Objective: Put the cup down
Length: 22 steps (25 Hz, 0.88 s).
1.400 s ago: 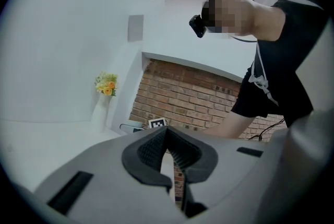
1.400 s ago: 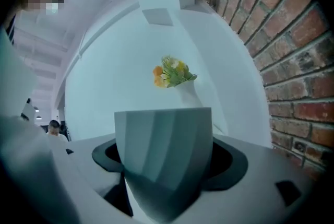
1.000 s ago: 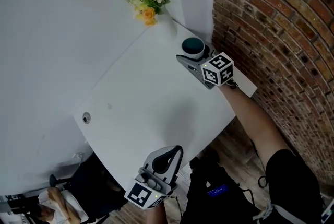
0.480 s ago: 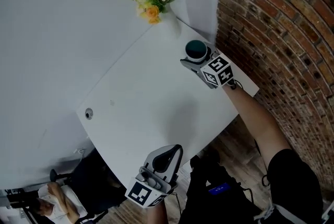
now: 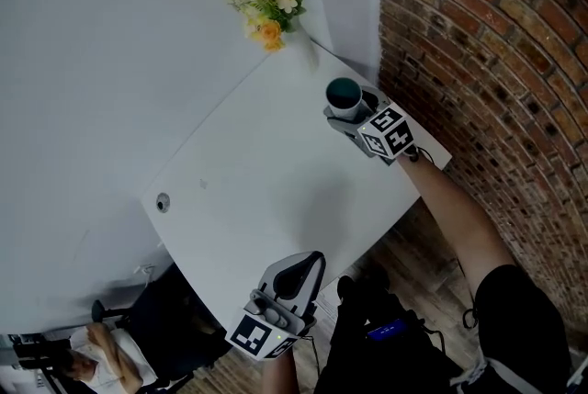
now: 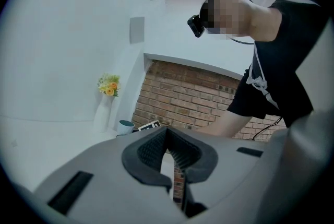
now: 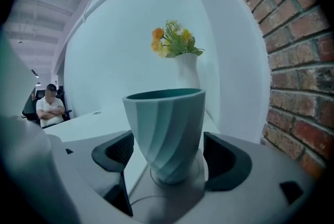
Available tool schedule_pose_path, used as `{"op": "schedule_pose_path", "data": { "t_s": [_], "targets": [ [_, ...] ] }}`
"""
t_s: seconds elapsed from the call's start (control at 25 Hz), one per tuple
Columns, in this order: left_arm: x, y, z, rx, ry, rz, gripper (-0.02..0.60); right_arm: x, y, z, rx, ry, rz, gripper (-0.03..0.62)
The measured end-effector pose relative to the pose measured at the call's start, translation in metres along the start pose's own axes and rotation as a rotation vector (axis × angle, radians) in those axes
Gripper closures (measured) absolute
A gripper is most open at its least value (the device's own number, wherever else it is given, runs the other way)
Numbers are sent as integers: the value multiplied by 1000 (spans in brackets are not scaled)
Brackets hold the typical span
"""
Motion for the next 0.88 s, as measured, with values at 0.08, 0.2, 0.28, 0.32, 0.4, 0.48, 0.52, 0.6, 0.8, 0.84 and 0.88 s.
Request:
{"op": "schedule_pose_path", "data": {
  "t_s": [0.08,0.2,0.28,0.32,0.4,0.48,0.52,0.6,0.8,0.84,0.88],
  "targets": [
    [-2,3,1,0,-3,2,574,-11,-1,-1,16,-12,-17,187],
    [-6,5,0,2,-6,11,574,-32,-1,-3,44,-38,-21,189],
    [-10,6,1,0,-6,16,574,-50,-1,-6,69,-60,-18,189],
    [-12,6,1,1,-5,17,574,-58,-1,-8,82,-71,-15,189],
    [-17,9,1,6,-3,20,574,-76,0,-12,117,-89,-2,189],
    [-22,11,2,11,0,25,574,-94,5,-20,173,-85,31,189],
    [-26,13,3,13,2,28,574,-103,8,-26,203,-74,54,191],
    [-32,17,4,16,3,37,574,-120,17,-41,262,-37,105,211],
    [-51,21,20,3,-2,49,574,-161,35,-92,346,40,171,418],
    [-53,22,24,3,-8,52,574,-169,39,-102,348,58,176,461],
    [-54,24,25,7,-18,59,574,-175,44,-111,345,77,185,485]
  ]
}}
Point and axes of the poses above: the fingertips, and each gripper's own axes: x forward along the fingers, z to its right, y out of its top, the point moved 8 cm from there along -x, backward along the fingers, and after that the axes turned 6 degrees about z, right-handed, at the moved point
